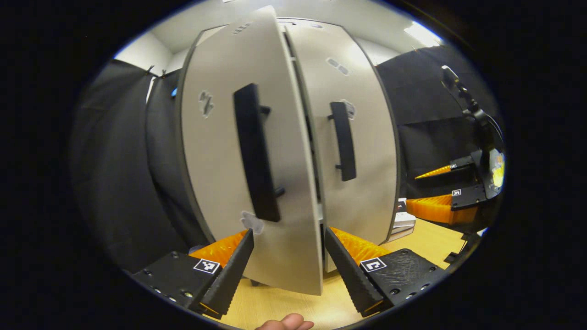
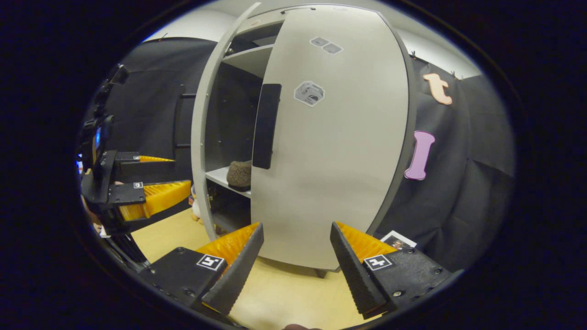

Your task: Grab one shoe with the right hand and put it into the shoe cabinet, grab the other shoe with the left hand and put it into the shoe cabinet; then close the right door with the right hand and the left door with the left hand.

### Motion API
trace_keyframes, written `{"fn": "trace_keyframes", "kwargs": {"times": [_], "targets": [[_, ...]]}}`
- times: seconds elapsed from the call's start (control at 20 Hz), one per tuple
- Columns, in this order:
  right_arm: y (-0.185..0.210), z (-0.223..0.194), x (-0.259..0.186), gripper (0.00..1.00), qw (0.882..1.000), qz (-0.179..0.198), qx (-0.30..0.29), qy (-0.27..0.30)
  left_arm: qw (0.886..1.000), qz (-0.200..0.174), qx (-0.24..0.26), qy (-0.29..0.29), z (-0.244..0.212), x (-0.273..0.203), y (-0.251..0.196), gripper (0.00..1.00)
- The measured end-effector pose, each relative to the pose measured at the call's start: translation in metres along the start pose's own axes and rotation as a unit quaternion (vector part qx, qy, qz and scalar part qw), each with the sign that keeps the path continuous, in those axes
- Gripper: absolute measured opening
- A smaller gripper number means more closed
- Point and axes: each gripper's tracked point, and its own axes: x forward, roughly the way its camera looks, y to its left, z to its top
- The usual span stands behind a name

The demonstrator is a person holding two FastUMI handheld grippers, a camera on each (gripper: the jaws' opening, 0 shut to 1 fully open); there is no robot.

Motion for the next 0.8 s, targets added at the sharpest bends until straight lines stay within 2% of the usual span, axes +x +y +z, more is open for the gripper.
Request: {"fn": "trace_keyframes", "kwargs": {"times": [0.2,0.25,0.3,0.35,0.55,0.8], "targets": [[-0.008,-0.005,-0.007,0.96,1.000,-0.013,0.010,0.002,0.998,-0.042,0.040,-0.012,0.003,0.011,-0.038,0.95],[-0.009,-0.006,-0.007,0.96,1.000,-0.014,0.013,0.002,0.998,-0.051,0.041,-0.012,0.003,0.011,-0.043,1.00],[-0.010,-0.006,-0.009,0.96,1.000,-0.016,0.016,0.002,0.997,-0.058,0.042,-0.012,0.003,0.010,-0.048,0.95],[-0.010,-0.007,-0.010,0.96,1.000,-0.017,0.018,0.001,0.997,-0.065,0.041,-0.012,0.003,0.010,-0.053,0.95],[-0.008,-0.010,-0.015,0.96,1.000,-0.016,0.018,-0.001,0.997,-0.070,0.024,-0.011,0.005,0.012,-0.058,0.95],[-0.003,-0.010,-0.016,0.96,1.000,-0.012,0.022,-0.005,0.999,-0.050,-0.013,-0.003,0.002,0.010,-0.045,0.95]]}}
